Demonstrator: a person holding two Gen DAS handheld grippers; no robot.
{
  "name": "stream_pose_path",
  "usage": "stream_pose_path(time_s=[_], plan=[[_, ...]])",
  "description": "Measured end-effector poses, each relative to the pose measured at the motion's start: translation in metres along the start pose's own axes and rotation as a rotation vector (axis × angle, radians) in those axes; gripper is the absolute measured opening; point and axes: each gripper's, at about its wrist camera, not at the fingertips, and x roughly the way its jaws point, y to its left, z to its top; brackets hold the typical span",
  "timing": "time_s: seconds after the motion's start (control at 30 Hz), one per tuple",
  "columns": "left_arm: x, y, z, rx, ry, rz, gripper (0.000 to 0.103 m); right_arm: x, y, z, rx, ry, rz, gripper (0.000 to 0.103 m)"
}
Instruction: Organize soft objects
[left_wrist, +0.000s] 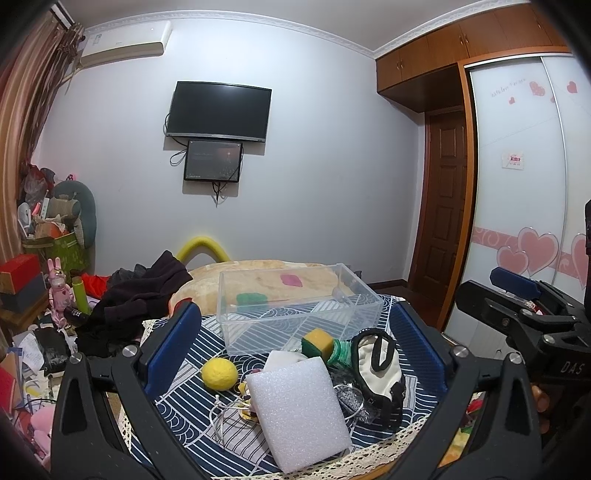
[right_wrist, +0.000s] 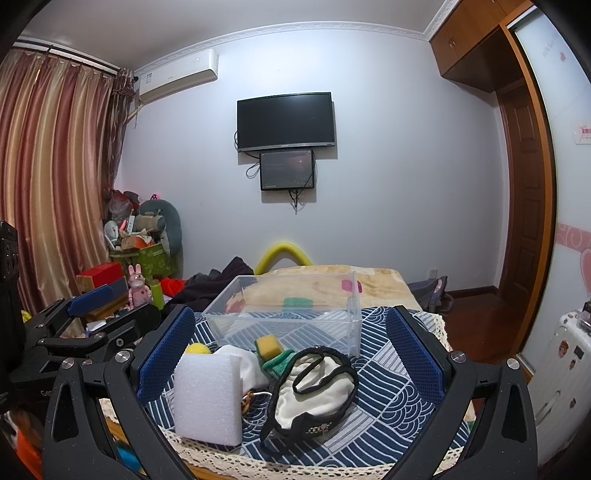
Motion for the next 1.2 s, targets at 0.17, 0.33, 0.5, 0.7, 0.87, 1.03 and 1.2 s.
stream_pose_path(time_s=[0.17,0.33,0.5,0.7,0.87,1.03,1.2], plan=[[0.002,0.001,-0.002,-0.001,0.006,-0.004,0.103,0.006,-0.001,-0.004,0.001,0.013,0.005,0.103],[0.01,0.007,-0.008,0.002,0.016,0.008,0.103,0.014,-0.003,-0.008,0.002,0.032,0.008,0.103],[0.028,0.023,-0.016,-0.03,0.066,0.006,0.102,0.025,-0.01,-0.016,0.017,0.057,0.003,0.103],[0.054,0.047,-0.028,-0.072,0.14,0.049,0.083,0.045,-0.021,-0.027,0.038,0.117,-0.011,0.1],[0.076,0.066,-0.041,-0.084,0.194,0.106,0.074,0.063,-0.028,-0.038,0.056,0.188,-0.001,0.088],[0.096,0.083,-0.054,-0.107,0.251,0.137,0.067,0.08,-0.038,-0.048,0.095,0.25,0.005,0.081],[0.116,0.094,-0.069,-0.14,0.327,0.129,0.064,0.092,-0.043,-0.058,0.124,0.309,0.008,0.08]])
